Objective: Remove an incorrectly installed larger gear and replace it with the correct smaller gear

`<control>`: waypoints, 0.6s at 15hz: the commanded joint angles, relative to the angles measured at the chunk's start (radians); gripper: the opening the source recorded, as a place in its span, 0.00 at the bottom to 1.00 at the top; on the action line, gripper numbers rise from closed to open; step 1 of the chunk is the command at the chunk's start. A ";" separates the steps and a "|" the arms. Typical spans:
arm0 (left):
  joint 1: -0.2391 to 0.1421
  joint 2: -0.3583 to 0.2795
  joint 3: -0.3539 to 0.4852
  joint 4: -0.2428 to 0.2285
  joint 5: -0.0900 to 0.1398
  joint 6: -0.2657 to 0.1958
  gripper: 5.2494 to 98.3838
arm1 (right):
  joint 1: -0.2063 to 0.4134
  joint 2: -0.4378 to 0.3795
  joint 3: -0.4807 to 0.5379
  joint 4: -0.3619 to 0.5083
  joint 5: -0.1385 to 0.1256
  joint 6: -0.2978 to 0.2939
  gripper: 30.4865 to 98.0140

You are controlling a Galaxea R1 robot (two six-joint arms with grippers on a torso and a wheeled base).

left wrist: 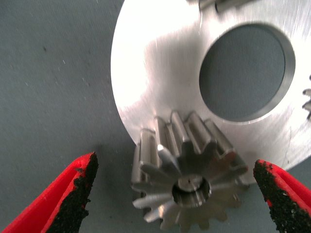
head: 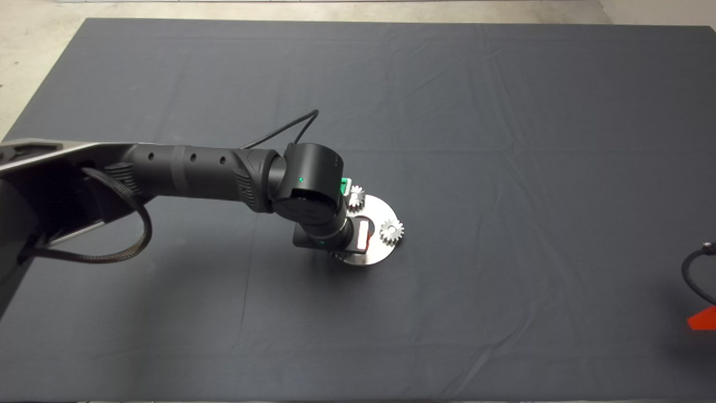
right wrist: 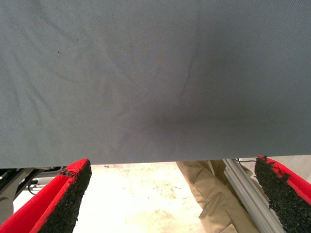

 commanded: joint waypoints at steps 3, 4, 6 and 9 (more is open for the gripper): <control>0.001 0.002 -0.016 0.021 0.079 0.005 0.81 | 0.006 -0.009 0.023 -0.029 -0.074 0.004 0.86; 0.001 0.010 -0.016 0.021 0.079 0.011 0.81 | 0.006 -0.009 0.028 -0.029 -0.074 0.006 0.86; 0.004 0.010 -0.026 0.021 0.081 0.025 0.76 | 0.006 -0.006 0.027 -0.029 -0.074 0.006 0.86; 0.009 0.003 -0.030 0.021 0.081 0.027 0.76 | 0.006 -0.001 0.028 -0.029 -0.074 0.007 0.86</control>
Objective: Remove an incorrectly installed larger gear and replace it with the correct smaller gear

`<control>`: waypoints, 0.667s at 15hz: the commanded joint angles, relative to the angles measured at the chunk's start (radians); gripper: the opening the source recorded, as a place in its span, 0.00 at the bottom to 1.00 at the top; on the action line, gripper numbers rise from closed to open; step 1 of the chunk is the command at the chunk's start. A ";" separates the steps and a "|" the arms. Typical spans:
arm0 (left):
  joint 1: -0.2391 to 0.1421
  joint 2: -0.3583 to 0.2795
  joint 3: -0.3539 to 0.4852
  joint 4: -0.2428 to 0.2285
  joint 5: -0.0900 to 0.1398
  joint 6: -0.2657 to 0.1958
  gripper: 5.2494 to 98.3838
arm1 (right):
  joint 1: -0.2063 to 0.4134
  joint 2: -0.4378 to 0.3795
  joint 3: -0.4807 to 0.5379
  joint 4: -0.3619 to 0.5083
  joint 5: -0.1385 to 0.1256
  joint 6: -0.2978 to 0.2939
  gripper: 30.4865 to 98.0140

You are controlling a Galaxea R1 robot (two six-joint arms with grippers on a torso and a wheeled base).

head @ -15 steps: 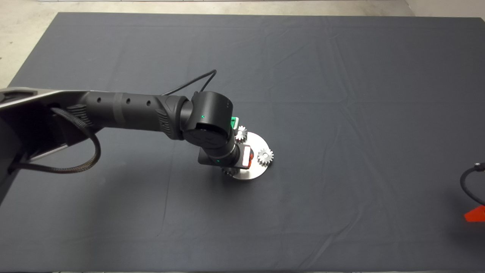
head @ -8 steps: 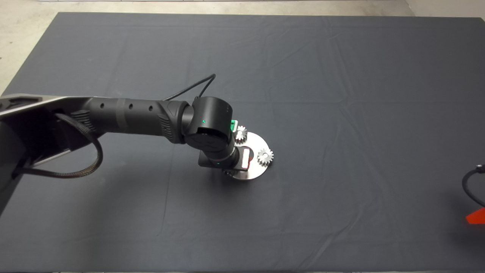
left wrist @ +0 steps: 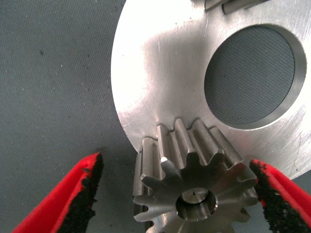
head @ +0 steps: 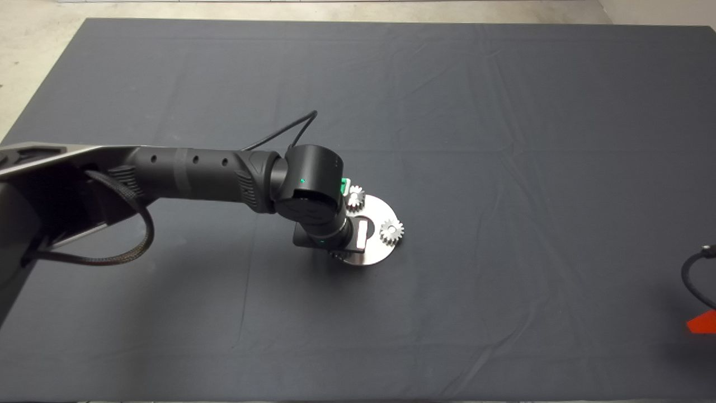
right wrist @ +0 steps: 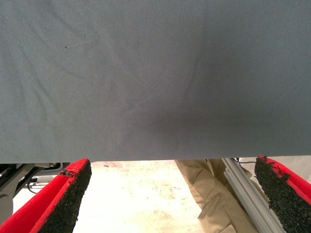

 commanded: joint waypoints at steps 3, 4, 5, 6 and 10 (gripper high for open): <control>-0.002 0.005 -0.017 0.014 0.080 0.010 0.71 | 0.006 -0.007 0.011 -0.029 -0.072 0.007 0.86; -0.002 0.003 -0.017 0.014 0.080 0.012 0.68 | 0.006 -0.009 0.011 -0.029 -0.072 0.007 0.86; -0.002 0.000 -0.017 0.014 0.080 0.012 0.65 | 0.005 -0.007 0.013 -0.029 -0.072 0.009 0.86; -0.002 0.002 -0.017 0.014 0.080 0.012 0.65 | 0.005 -0.007 0.027 -0.029 -0.072 0.009 0.86; -0.002 0.003 -0.018 0.014 0.080 0.012 0.61 | 0.005 -0.007 0.037 -0.029 -0.072 0.010 0.86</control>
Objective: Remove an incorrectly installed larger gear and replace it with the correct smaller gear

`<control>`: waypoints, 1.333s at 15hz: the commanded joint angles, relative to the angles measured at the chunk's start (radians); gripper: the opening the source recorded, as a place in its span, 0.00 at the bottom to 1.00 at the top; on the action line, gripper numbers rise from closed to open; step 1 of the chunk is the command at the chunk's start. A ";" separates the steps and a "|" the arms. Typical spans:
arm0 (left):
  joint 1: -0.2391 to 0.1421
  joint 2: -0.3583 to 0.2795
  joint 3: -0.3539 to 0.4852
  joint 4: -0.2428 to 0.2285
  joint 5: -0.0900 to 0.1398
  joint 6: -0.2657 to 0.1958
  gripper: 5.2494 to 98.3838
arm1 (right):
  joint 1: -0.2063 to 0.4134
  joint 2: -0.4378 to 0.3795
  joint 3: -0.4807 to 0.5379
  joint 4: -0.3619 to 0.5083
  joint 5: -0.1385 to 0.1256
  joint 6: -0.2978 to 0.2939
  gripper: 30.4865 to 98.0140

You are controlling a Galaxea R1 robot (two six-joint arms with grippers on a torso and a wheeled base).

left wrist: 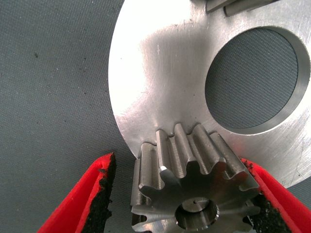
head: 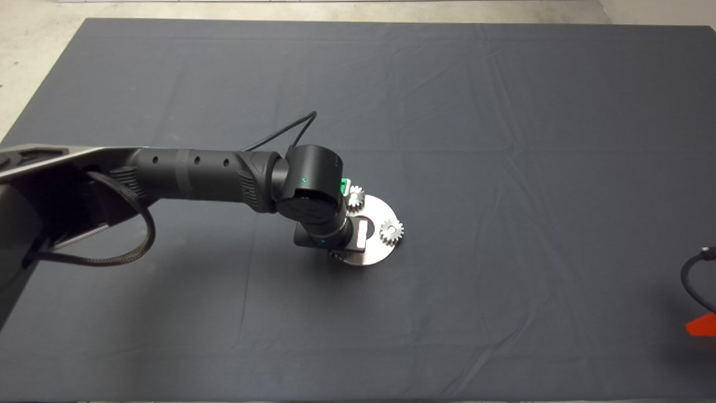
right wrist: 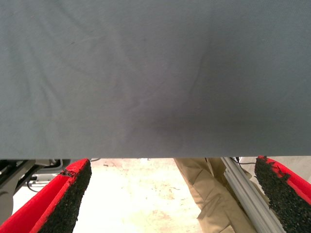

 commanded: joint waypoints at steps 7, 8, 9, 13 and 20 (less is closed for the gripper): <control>-0.008 0.003 -0.028 0.011 0.085 0.038 0.50 | 0.005 -0.001 0.017 -0.029 -0.074 0.009 0.86; -0.008 0.003 -0.031 0.011 0.085 0.049 0.50 | 0.005 -0.003 0.017 -0.029 -0.075 0.009 0.86; -0.008 0.003 -0.029 0.011 0.085 0.050 0.48 | 0.005 -0.003 0.016 -0.029 -0.074 0.009 0.86; -0.009 -0.004 -0.040 0.008 0.084 0.078 0.46 | 0.004 0.002 0.016 -0.029 -0.072 0.011 0.86; -0.014 -0.010 -0.021 0.000 0.088 0.088 0.43 | 0.003 0.017 0.015 -0.029 -0.071 0.024 0.86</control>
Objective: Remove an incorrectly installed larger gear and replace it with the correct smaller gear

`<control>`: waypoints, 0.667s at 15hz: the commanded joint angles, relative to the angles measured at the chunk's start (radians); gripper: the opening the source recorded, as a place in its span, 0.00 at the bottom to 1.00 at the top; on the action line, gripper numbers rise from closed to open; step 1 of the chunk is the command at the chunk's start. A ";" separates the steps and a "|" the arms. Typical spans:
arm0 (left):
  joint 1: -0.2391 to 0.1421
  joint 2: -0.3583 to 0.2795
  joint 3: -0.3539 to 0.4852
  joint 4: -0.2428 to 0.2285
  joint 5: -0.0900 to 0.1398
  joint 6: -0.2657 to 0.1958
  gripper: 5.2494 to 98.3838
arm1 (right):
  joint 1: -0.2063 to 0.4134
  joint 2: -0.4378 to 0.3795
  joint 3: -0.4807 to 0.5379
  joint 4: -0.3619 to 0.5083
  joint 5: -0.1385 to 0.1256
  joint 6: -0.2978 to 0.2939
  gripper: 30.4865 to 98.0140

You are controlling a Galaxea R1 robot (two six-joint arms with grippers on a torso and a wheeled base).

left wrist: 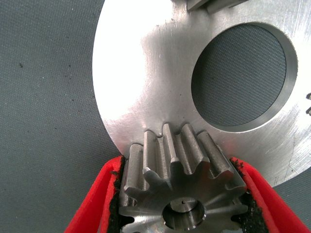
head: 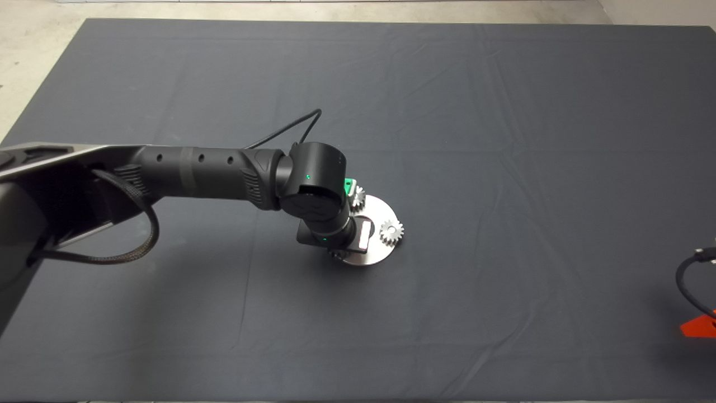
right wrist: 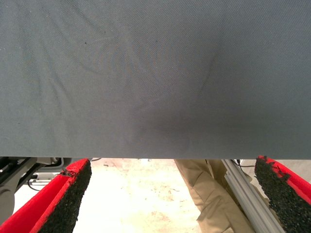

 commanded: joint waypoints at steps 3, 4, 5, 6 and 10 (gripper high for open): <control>-0.010 -0.052 -0.024 0.009 0.099 0.075 0.42 | 0.003 0.001 0.004 -0.029 -0.071 0.012 0.86; -0.012 -0.071 -0.023 0.008 0.099 0.087 0.42 | 0.003 0.001 0.004 -0.029 -0.071 0.012 0.86; -0.015 -0.070 -0.018 0.003 0.101 0.094 0.42 | 0.003 0.002 0.004 -0.029 -0.071 0.012 0.86; -0.018 -0.058 -0.013 -0.048 0.099 0.096 0.41 | 0.003 0.004 0.003 -0.029 -0.071 0.012 0.86; -0.153 0.085 -0.047 -0.190 0.099 0.094 0.41 | 0.002 0.018 -0.003 -0.029 -0.071 0.014 0.86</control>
